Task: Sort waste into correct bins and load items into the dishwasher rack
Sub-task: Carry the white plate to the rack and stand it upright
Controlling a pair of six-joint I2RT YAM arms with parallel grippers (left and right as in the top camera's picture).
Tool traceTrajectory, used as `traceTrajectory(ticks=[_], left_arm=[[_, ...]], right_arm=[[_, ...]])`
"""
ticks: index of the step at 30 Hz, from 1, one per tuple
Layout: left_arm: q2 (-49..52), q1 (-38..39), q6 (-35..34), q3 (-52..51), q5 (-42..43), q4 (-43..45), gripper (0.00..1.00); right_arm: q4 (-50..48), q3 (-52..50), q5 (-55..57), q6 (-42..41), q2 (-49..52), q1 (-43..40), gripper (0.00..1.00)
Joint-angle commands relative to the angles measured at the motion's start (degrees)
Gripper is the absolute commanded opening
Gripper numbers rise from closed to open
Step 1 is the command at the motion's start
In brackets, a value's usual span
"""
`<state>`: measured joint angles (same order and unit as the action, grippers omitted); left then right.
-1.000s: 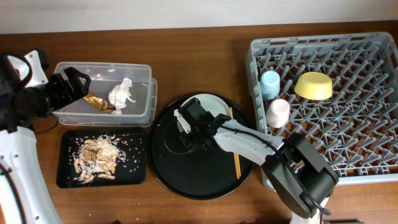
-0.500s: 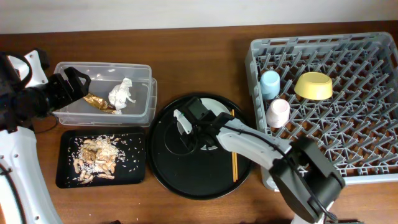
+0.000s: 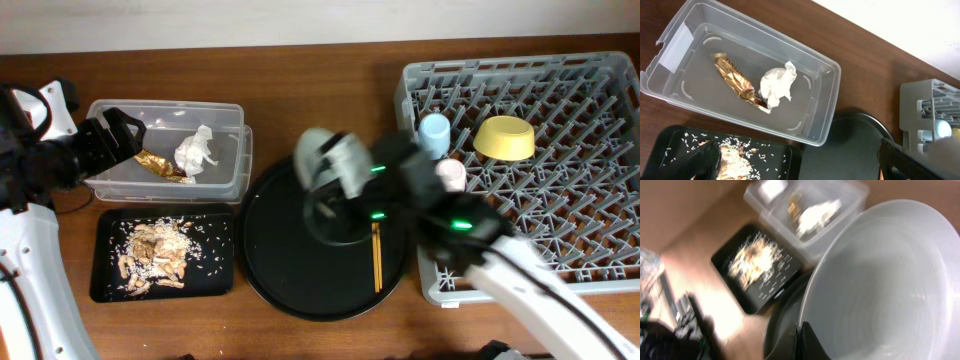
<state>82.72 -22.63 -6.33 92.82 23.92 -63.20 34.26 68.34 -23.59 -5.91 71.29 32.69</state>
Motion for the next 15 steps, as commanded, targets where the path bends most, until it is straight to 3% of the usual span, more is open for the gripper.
traceTrajectory(ticks=[1, 5, 9, 10, 15], left_arm=[[-0.13, -0.20, -0.33, -0.02, 0.04, 0.09, 0.99], [-0.13, -0.20, -0.33, -0.02, 0.04, 0.11, 0.99], [-0.13, -0.20, -0.33, -0.02, 0.02, 0.11, 0.99], [-0.13, -0.20, -0.33, -0.02, 0.04, 0.09, 0.99], [-0.13, -0.20, -0.33, -0.02, 0.04, 0.11, 0.99]], right_arm=[[2.47, 0.26, -12.26, -0.13, -8.11, -14.97, 0.04], [3.74, 0.26, -32.39, -0.07, -9.31, -40.98, 0.04], [-2.34, 0.26, -58.18, 2.49, -1.57, -61.44, 0.04], [-6.49, 0.26, -65.53, 2.45, 1.40, -64.08, 0.04], [-18.51, 0.31, -65.35, -0.63, 16.55, -66.47, 0.04]])
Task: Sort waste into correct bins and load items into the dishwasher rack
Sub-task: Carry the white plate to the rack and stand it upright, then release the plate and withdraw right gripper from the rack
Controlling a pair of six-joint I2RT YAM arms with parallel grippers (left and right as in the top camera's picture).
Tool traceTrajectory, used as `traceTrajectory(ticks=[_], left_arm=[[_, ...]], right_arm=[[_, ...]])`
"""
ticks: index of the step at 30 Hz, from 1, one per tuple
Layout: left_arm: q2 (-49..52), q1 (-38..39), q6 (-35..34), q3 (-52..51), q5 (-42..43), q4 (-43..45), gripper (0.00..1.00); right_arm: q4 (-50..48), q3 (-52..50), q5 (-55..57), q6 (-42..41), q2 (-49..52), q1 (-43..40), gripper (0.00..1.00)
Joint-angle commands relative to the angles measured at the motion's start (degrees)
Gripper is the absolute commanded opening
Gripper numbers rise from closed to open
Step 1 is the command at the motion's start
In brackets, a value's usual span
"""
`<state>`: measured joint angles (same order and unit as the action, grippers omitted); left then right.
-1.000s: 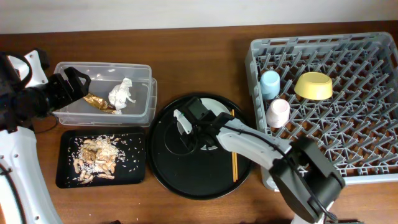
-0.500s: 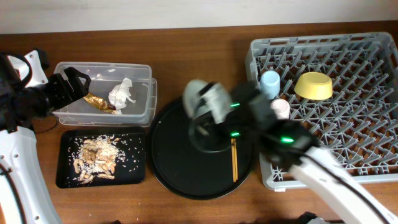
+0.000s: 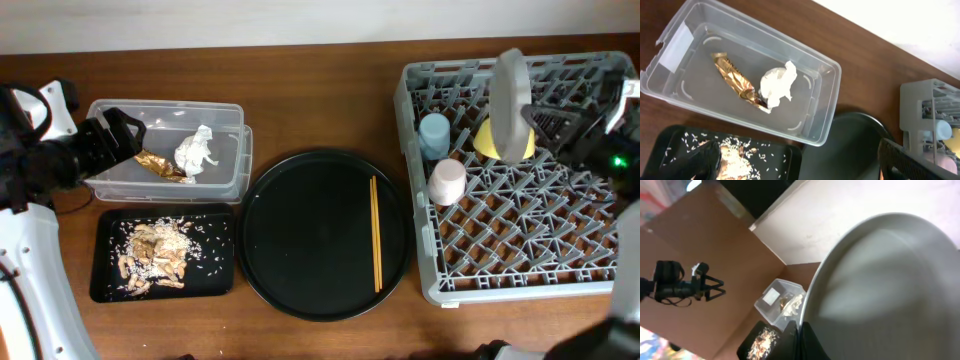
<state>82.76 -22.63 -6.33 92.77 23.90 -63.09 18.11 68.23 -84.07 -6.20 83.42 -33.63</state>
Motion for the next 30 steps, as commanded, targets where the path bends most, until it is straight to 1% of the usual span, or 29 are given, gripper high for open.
traceTrajectory(ticks=[1, 5, 8, 14, 21, 24, 26, 27, 28, 29, 30], left_arm=[[-0.17, -0.20, -0.33, 0.02, 0.04, -0.02, 0.99], [-0.17, -0.20, -0.33, 0.02, 0.07, 0.00, 0.99], [-0.17, -0.20, -0.33, 0.02, 0.07, 0.00, 0.99], [-0.17, -0.20, -0.33, 0.02, 0.07, 0.00, 0.99], [-0.17, -0.20, -0.33, 0.02, 0.04, 0.00, 0.99], [-0.17, -0.20, -0.33, 0.02, 0.04, 0.00, 0.99], [-0.17, -0.20, -0.33, 0.02, 0.07, 0.00, 0.99], [-0.17, -0.20, -0.33, 0.02, 0.07, 0.00, 0.99], [-0.17, -0.20, -0.33, 0.02, 0.07, 0.00, 0.99], [-0.17, -0.20, -0.33, 0.02, 0.07, 0.00, 0.99], [-0.17, -0.20, -0.33, 0.02, 0.07, 0.00, 0.99]], right_arm=[[-4.39, 0.42, -4.87, -0.31, 6.86, -0.22, 0.04], [-10.12, 0.42, -4.85, -0.50, 8.81, -0.02, 0.04], [-14.14, 0.42, -4.85, -0.46, 8.85, 2.19, 0.04], [-14.62, 0.42, -3.78, 0.17, 12.22, 5.11, 0.04], [-20.11, 0.42, -3.56, 0.15, 19.19, 5.01, 0.04], [-20.59, 0.42, -0.39, 0.15, 19.63, 5.01, 0.14], [-20.52, 0.42, 0.15, 0.15, 19.63, 5.01, 0.15], [-20.55, 0.42, 0.33, 0.15, 19.63, 5.01, 0.19], [-20.55, 0.42, 0.33, 0.15, 19.63, 5.01, 0.34], [-20.55, 0.42, 0.31, 0.09, 19.61, 4.81, 0.47], [-20.61, 0.42, 0.31, -0.28, 19.61, 4.70, 0.50]])
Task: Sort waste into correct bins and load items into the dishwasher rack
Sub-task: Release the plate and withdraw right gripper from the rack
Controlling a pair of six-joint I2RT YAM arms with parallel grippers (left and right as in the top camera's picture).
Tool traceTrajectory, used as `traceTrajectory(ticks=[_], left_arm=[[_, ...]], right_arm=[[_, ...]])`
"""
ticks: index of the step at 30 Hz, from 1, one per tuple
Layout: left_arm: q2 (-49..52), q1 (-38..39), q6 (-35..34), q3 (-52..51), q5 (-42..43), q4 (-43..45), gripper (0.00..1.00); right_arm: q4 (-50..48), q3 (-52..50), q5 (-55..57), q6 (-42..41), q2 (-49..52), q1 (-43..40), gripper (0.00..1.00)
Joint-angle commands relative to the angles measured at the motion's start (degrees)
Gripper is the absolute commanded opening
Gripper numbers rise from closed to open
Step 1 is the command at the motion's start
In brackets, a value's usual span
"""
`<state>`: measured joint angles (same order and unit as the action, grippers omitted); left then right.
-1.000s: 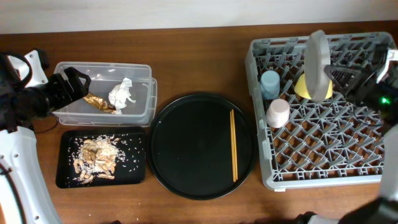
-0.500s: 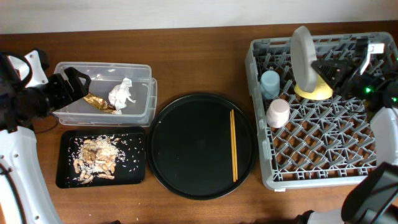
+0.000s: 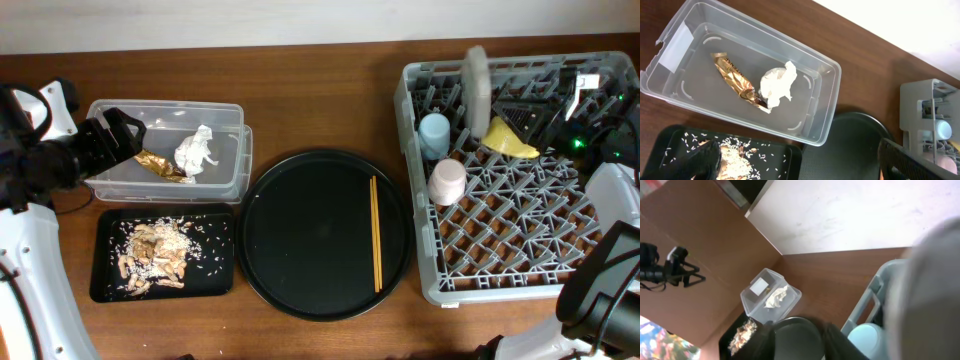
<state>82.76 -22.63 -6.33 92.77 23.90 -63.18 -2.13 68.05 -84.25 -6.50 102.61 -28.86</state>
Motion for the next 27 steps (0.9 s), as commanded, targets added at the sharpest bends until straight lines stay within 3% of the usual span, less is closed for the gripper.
traceTrajectory(ticks=[1, 8, 13, 15, 18, 20, 23, 25, 27], left_arm=[[-0.17, -0.20, -0.31, 0.02, 0.07, 0.07, 0.99], [-0.17, -0.20, -0.33, 0.02, 0.07, 0.07, 0.99], [-0.17, -0.20, -0.31, 0.02, 0.07, 0.09, 0.99], [-0.17, -0.20, -0.33, 0.02, 0.07, 0.09, 0.99], [-0.17, -0.20, -0.33, 0.02, 0.07, 0.09, 0.99], [-0.17, -0.20, -0.33, 0.02, 0.07, 0.09, 0.99], [-0.17, -0.20, -0.33, 0.02, 0.07, 0.09, 0.99], [-0.17, -0.20, -0.33, 0.02, 0.04, 0.07, 0.99], [-0.17, -0.20, -0.33, 0.02, 0.07, 0.07, 0.99]], right_arm=[[-0.55, 0.59, 0.46, -0.02, 0.42, -0.20, 0.53], [-20.61, 1.68, -4.48, -27.54, -7.19, -0.02, 0.52], [-17.49, 1.66, 4.85, -37.79, -20.26, -0.02, 0.52], [-5.86, 1.66, 10.36, -35.91, -24.37, -0.02, 0.52], [21.33, 1.66, 25.68, -18.05, -30.12, 1.92, 0.51], [38.62, 1.66, 43.91, -4.48, -33.55, 8.37, 0.51], [49.03, 1.62, 60.81, 2.54, -34.23, 24.28, 0.52], [53.53, 1.60, 72.06, 2.67, -32.26, 36.98, 0.53], [54.86, 1.60, 76.41, 2.58, -28.52, 46.84, 0.55]])
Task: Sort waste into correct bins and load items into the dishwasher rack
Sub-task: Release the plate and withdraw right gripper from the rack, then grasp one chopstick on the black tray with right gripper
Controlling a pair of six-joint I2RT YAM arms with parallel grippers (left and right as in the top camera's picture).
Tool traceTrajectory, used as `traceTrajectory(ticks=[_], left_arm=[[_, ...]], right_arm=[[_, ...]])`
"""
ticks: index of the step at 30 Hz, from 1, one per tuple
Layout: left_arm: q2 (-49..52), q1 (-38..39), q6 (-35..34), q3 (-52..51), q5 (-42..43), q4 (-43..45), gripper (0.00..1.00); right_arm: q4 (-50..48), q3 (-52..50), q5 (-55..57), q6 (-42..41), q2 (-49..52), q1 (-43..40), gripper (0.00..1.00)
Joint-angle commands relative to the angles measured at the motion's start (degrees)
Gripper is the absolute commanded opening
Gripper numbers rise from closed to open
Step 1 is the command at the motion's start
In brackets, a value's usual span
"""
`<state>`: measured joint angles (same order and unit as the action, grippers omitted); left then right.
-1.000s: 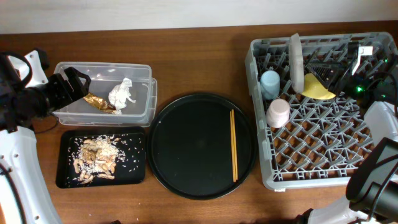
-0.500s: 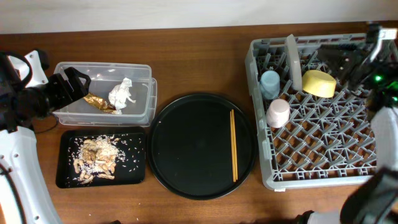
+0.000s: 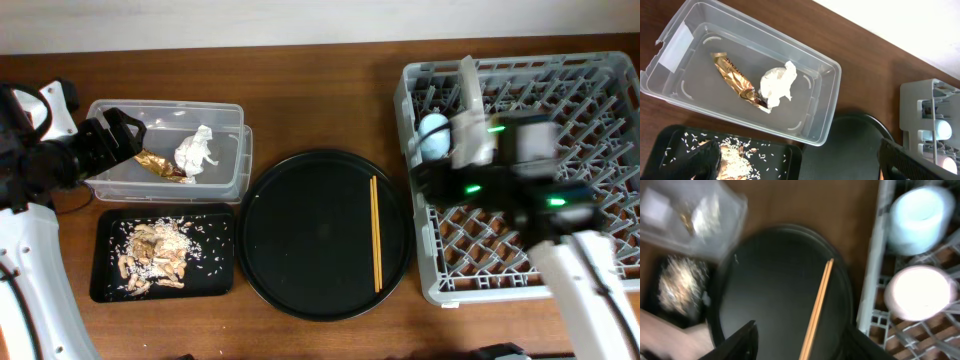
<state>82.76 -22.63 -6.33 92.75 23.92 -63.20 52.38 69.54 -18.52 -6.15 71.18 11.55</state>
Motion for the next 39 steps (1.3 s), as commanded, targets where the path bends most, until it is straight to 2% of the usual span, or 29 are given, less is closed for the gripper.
traceTrajectory(ticks=[1, 2, 4, 6, 7, 9, 14, 18, 19, 22, 28, 33, 39], left_arm=[[-0.17, -0.20, -0.33, 0.04, 0.02, 0.11, 0.99], [-0.17, -0.20, -0.33, 0.04, 0.04, 0.11, 0.99], [-0.17, -0.20, -0.33, 0.04, 0.04, 0.11, 0.99], [-0.17, -0.20, -0.33, 0.04, 0.02, 0.11, 0.99], [-0.17, -0.20, -0.33, 0.04, 0.04, 0.11, 0.99], [-0.17, -0.20, -0.33, 0.04, 0.04, 0.11, 0.99], [-0.17, -0.20, -0.33, 0.04, 0.04, 0.11, 0.99], [-0.17, -0.20, -0.33, 0.04, 0.04, 0.11, 0.99], [-0.17, -0.20, -0.33, 0.04, 0.04, 0.11, 0.99], [-0.17, -0.20, -0.33, 0.04, 0.02, 0.09, 0.99], [-0.17, -0.20, -0.33, 0.04, 0.02, 0.11, 0.99], [-0.17, -0.20, -0.33, 0.04, 0.04, 0.11, 0.99], [-0.17, -0.20, -0.33, 0.04, 0.02, 0.11, 0.99]], right_arm=[[0.37, 0.11, 13.14, -1.29, 6.54, 11.43, 0.56], [0.35, 0.11, 15.04, -3.08, 8.96, 13.68, 0.56], [0.26, 0.11, 17.31, -5.05, 14.56, 16.79, 0.66], [0.42, 0.11, 17.29, -6.86, 20.06, 18.21, 0.71], [0.83, 0.11, 16.59, -9.46, 24.92, 18.84, 0.71], [1.03, 0.11, 15.98, -10.51, 28.55, 18.86, 0.70], [0.68, -0.13, 11.02, -10.47, 34.42, 18.88, 0.54], [-0.70, -1.88, 10.80, -11.78, 34.64, 18.88, 0.31], [-1.36, -2.64, 10.80, -13.99, 34.64, 18.86, 0.29], [-6.47, -6.16, 10.78, -15.41, 34.64, 18.86, 0.29], [-7.58, -6.56, 10.78, -15.76, 34.62, 18.82, 0.29], [-1.03, 0.04, 12.15, -15.34, 33.86, 18.82, 0.29], [0.31, 0.00, 15.54, -15.41, 33.99, 18.82, 0.29]])
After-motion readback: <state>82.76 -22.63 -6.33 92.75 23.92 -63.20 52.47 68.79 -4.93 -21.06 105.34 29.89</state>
